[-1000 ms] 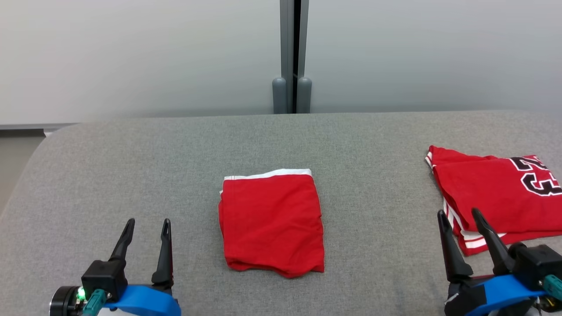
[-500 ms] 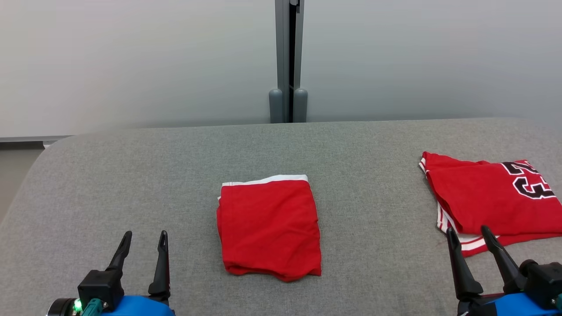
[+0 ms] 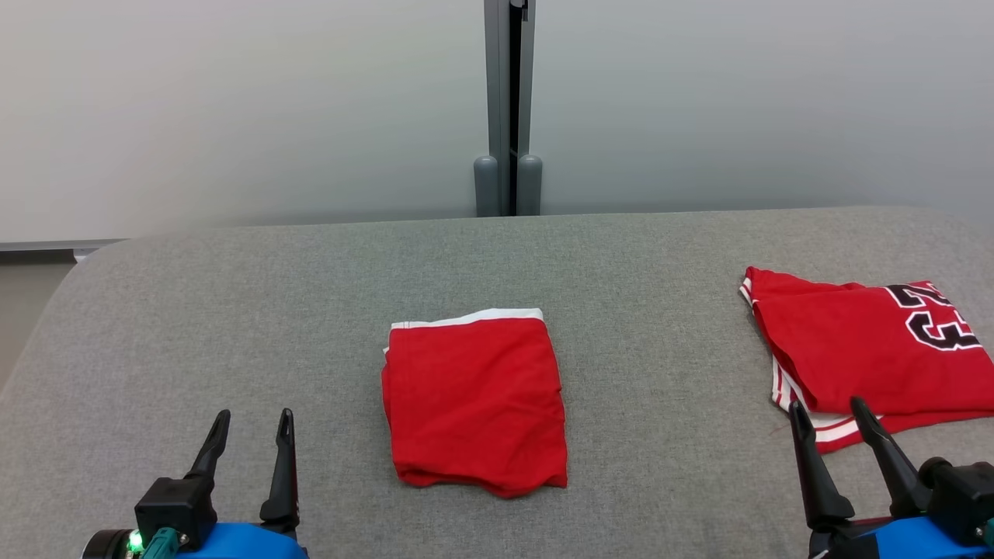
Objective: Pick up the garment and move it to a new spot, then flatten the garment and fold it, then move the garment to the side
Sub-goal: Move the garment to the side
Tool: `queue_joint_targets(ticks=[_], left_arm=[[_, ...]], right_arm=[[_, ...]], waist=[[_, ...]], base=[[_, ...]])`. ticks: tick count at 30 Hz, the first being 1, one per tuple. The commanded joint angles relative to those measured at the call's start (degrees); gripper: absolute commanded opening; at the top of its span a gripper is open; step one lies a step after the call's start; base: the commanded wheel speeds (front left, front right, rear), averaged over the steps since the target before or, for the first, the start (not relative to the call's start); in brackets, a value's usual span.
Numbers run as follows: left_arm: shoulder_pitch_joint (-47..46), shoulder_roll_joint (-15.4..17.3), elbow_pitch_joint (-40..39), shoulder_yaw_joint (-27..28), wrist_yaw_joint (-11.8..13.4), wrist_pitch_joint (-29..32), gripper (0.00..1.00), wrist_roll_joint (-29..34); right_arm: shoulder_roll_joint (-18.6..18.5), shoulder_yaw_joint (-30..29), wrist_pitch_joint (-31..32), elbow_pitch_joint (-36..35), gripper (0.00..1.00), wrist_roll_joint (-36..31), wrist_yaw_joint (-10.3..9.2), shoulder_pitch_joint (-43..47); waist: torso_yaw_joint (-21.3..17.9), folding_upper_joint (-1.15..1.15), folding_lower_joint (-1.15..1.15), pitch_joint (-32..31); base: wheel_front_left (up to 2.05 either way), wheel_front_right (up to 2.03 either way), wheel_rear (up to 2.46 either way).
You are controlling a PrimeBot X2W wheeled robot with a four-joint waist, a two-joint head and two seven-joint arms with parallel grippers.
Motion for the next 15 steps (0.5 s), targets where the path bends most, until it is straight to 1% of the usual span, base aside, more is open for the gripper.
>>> queue_joint_targets(ticks=[1,5,7,11,15], left_arm=[[0.2,0.3,-0.1,-0.1,0.2,-0.1,1.0,0.0],[-1.0,0.2,-0.4,-0.2,0.2,-0.4,1.0,0.0],[-2.4,0.0,-0.9,-0.4,0.0,-0.9,1.0,0.2],[-5.6,-0.5,-1.2,-1.0,-0.7,-2.1,1.0,0.5],[-9.7,-1.3,-0.9,-1.5,-1.4,-3.4,1.0,1.0]], right_arm=[[0.1,0.0,0.0,0.1,1.0,-0.1,0.0,0.0],[0.1,0.6,0.3,0.8,1.0,0.2,0.0,-0.9],[0.0,0.9,0.2,1.0,1.0,0.3,0.0,-1.8],[0.0,2.4,0.2,2.1,1.0,0.3,0.0,-4.0],[0.0,5.8,0.1,5.3,1.0,0.3,0.01,-7.9]], waist=[[0.1,0.0,0.0,0.0],[0.7,0.0,0.0,0.7],[1.7,0.0,0.0,1.9],[4.3,0.0,0.0,5.5],[7.0,0.0,0.0,9.8]], base=[[0.0,0.0,0.0],[0.0,0.0,0.0],[0.0,0.0,0.0],[0.0,0.0,0.0],[0.0,0.0,0.0]])
